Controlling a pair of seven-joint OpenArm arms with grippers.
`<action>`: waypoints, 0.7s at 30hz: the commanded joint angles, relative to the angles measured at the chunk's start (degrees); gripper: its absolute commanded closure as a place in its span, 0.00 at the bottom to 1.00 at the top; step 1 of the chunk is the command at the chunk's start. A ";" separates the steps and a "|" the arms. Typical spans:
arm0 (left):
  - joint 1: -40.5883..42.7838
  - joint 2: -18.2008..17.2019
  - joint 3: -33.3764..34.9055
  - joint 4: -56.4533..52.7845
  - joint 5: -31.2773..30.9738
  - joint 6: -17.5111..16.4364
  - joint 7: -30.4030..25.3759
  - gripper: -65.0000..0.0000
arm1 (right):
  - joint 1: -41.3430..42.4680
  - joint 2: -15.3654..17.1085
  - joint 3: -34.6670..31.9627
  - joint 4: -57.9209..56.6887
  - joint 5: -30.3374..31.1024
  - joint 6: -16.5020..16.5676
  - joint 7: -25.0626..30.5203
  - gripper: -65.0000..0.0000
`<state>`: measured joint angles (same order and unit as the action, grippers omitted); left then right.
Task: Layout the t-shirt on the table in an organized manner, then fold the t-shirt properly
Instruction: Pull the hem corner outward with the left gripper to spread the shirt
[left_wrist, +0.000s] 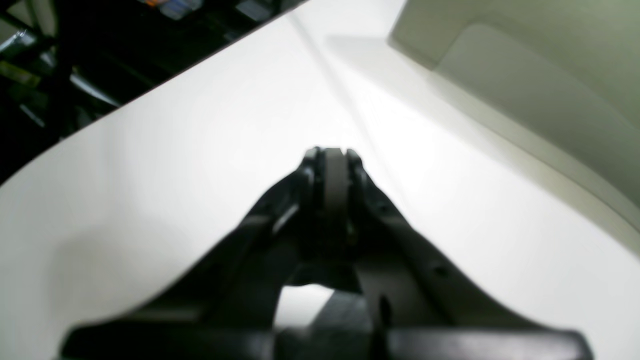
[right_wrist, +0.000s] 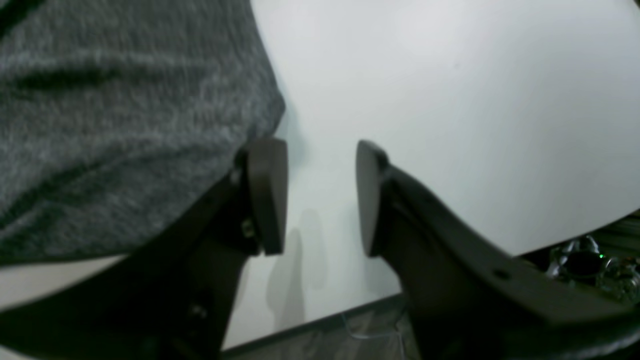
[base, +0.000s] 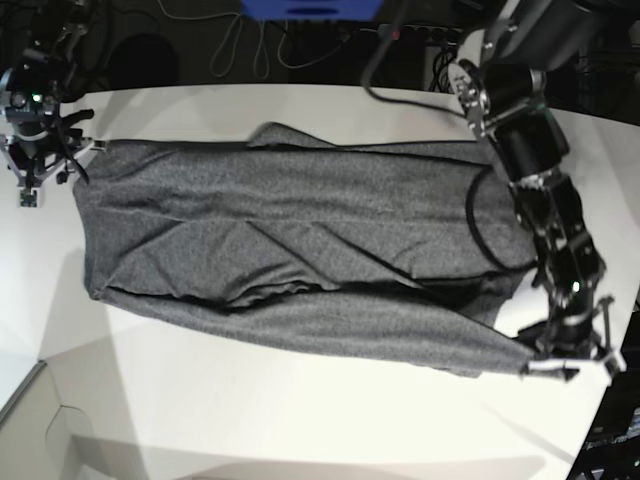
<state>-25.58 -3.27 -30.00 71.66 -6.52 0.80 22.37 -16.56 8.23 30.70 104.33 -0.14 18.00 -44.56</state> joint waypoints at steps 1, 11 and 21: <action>-3.74 -0.38 2.09 1.09 -0.55 -1.11 -1.84 1.00 | 0.25 0.78 0.29 0.85 0.01 -0.20 0.99 0.64; -24.48 -0.20 16.94 -25.46 -0.55 -1.11 -12.74 1.00 | -0.19 0.96 0.38 1.20 -0.17 -0.20 0.99 0.64; -45.23 3.40 19.93 -55.88 -0.38 -1.11 -33.49 1.00 | -0.28 1.05 0.55 1.29 -0.25 -0.20 0.99 0.64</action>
<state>-67.22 0.14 -10.28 14.57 -7.09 0.08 -8.93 -17.04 8.54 30.96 104.42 -0.19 18.00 -44.56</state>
